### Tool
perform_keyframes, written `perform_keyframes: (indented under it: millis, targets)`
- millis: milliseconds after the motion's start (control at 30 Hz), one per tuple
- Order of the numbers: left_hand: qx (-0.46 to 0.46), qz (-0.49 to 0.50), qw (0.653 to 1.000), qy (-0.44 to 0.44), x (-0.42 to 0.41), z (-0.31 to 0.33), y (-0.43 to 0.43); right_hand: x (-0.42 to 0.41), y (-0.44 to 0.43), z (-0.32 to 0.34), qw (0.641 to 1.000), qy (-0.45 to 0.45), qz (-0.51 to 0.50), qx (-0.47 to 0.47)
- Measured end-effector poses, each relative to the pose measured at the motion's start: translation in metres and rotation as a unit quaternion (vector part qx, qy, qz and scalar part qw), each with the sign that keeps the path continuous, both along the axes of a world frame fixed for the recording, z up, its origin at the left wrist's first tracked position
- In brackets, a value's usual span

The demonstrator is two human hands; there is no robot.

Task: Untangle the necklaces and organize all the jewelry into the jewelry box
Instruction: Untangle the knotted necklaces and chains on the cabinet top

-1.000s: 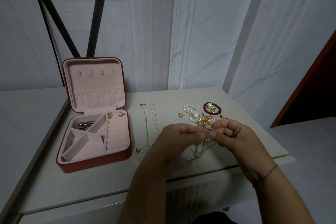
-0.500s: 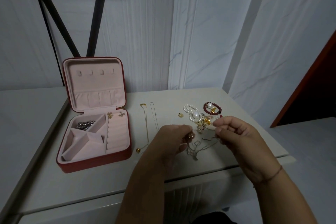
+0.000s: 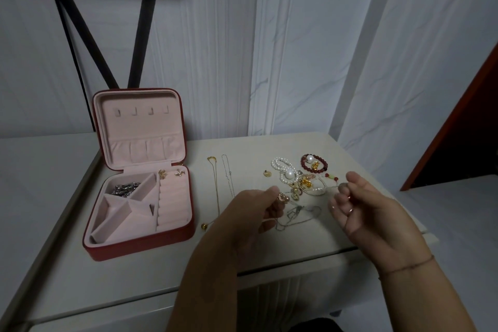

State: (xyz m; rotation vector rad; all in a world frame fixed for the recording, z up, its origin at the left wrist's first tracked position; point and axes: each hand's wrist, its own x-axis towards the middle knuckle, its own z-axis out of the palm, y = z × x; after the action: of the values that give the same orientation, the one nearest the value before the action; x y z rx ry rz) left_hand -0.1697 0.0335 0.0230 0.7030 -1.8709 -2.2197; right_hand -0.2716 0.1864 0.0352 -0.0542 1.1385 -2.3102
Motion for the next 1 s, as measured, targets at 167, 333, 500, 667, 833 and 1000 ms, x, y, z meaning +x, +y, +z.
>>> perform_keyframes:
  millis: [167, 333, 500, 667, 833, 1000]
  targets:
    - [0.024, -0.02, 0.999, 0.019, 0.001, -0.001, 0.0, 0.005, -0.002, -0.004, 0.977, 0.109, 0.028, 0.18]
    - [0.042, -0.008, 0.999, 0.024, -0.003, 0.0, 0.004, 0.013, -0.006, -0.002, 0.952, 0.185, 0.075, 0.233]
    - [0.042, 0.008, 0.998, 0.038, -0.004, 0.001, 0.006, 0.019, -0.007, -0.001, 0.92, 0.244, 0.108, 0.288]
    - [0.015, 0.007, 0.998, 0.058, -0.006, -0.002, 0.003, 0.023, -0.011, 0.0, 0.886, 0.31, 0.098, 0.331]
    - [-0.033, -0.004, 0.997, 0.07, -0.005, -0.003, 0.001, 0.02, -0.015, -0.005, 0.827, 0.403, 0.016, 0.392]
    - [-0.071, -0.01, 0.994, 0.079, -0.004, -0.001, 0.002, 0.024, -0.014, 0.004, 0.865, 0.384, 0.016, 0.321]
